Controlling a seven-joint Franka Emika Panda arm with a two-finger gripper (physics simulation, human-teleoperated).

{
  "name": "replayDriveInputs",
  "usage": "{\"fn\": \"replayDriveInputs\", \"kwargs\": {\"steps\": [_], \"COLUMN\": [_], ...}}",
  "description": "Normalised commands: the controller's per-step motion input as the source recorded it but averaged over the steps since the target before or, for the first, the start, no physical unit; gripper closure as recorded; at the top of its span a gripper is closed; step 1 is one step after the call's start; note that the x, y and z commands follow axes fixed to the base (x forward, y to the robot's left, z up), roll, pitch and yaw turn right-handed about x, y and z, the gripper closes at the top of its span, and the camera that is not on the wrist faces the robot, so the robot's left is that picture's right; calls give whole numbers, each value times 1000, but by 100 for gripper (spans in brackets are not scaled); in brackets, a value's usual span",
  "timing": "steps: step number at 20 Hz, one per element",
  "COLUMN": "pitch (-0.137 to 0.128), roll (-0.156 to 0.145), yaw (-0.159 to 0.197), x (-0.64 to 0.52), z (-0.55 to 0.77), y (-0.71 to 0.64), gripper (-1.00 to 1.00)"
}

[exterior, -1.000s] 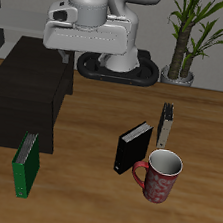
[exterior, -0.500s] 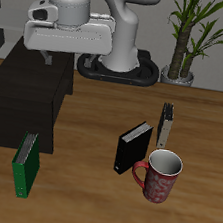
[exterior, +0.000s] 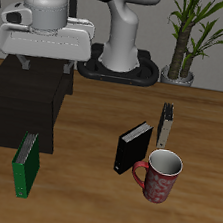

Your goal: Place the green book flat on top of the shelf

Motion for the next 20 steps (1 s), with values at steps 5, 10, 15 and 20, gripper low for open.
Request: {"fn": "replayDriveInputs", "kwargs": {"steps": [5, 10, 15, 20], "pitch": [-5, -35, 11, 10], "roll": [3, -42, -12, -15], "yaw": [-6, -4, -45, -19], "x": [208, 323, 248, 63], "z": [-91, -261, -435, -401], "y": [-148, -208, -143, -51], "gripper": [-100, -100, -100, -100]}}
